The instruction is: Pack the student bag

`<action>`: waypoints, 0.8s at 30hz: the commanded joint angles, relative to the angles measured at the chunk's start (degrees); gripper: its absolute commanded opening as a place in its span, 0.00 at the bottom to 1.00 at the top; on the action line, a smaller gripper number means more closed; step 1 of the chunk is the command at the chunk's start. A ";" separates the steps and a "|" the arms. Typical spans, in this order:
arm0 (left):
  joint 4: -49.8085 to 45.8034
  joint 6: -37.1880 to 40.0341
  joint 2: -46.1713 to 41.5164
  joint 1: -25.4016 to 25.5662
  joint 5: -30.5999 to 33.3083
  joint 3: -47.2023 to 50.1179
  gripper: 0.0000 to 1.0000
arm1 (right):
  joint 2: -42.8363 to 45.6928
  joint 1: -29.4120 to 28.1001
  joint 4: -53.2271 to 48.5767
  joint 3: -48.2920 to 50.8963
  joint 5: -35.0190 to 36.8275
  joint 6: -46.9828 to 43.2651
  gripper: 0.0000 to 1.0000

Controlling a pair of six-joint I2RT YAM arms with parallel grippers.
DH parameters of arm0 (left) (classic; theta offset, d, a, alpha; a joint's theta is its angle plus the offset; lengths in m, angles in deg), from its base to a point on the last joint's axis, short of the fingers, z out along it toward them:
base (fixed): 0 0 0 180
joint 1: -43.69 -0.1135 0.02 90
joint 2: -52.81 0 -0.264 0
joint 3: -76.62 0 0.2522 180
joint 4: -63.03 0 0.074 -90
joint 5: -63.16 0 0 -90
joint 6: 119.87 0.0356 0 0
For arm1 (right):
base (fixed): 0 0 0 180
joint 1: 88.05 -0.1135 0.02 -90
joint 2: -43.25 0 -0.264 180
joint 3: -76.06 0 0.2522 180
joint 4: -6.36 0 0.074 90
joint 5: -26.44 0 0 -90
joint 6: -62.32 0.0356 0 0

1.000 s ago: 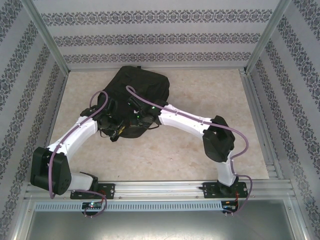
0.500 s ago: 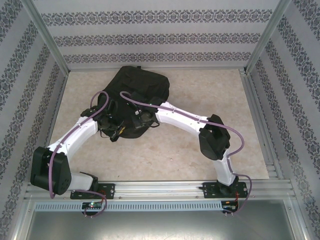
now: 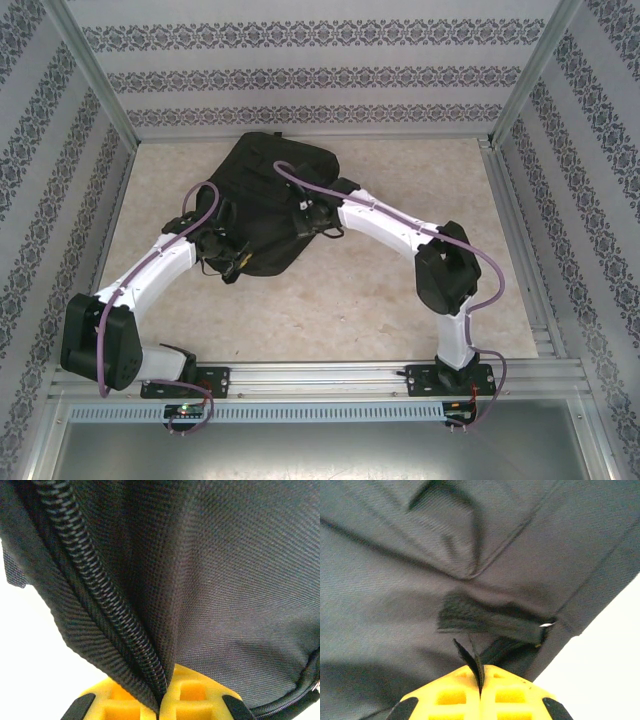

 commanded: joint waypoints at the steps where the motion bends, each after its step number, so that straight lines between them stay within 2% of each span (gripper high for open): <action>1: -0.38 2.03 -1.64 1.42 2.60 0.86 0.00 | 3.82 4.26 0.64 1.11 4.00 -1.05 0.00; 4: 3.06 2.62 -1.35 5.95 1.10 0.12 0.00 | 4.99 4.93 2.21 2.04 -0.61 -1.02 0.00; 5: 3.97 2.81 -0.84 7.71 0.73 -0.37 0.04 | 5.60 4.94 2.78 2.93 -0.68 -1.06 0.00; 6: 4.24 2.78 -0.16 9.84 0.80 -0.95 0.06 | 6.53 5.10 3.42 4.22 -0.53 -1.00 0.06; 7: 4.32 2.30 0.44 11.65 1.22 -1.48 0.06 | 7.68 5.39 3.88 5.41 -0.24 -0.85 0.20; 9: 6.47 0.66 0.98 15.26 2.19 -1.19 0.06 | 10.07 5.96 4.20 8.01 0.24 -0.85 0.40; 11: 8.83 -1.41 1.56 17.82 3.32 -0.90 0.06 | 13.80 6.46 4.64 11.02 1.97 -1.02 0.50; 13: 11.48 -3.43 2.26 20.30 4.64 -1.02 0.06 | 18.76 7.15 5.61 14.96 4.75 -0.50 0.66; 14: 12.28 -3.97 2.76 21.41 5.20 -1.51 0.06 | 21.08 7.58 6.25 16.65 5.38 -0.16 0.70; 16: 14.12 -4.48 4.57 24.53 6.92 -3.13 0.06 | 25.93 9.09 7.59 20.05 6.27 0.63 0.76; 19: 13.64 -5.12 7.87 28.28 8.15 -6.31 0.05 | 31.16 11.76 9.22 23.41 5.59 1.52 0.79; 24: 13.76 -6.45 10.30 32.37 9.42 -7.70 0.08 | 34.80 15.14 9.17 25.33 4.43 1.41 0.80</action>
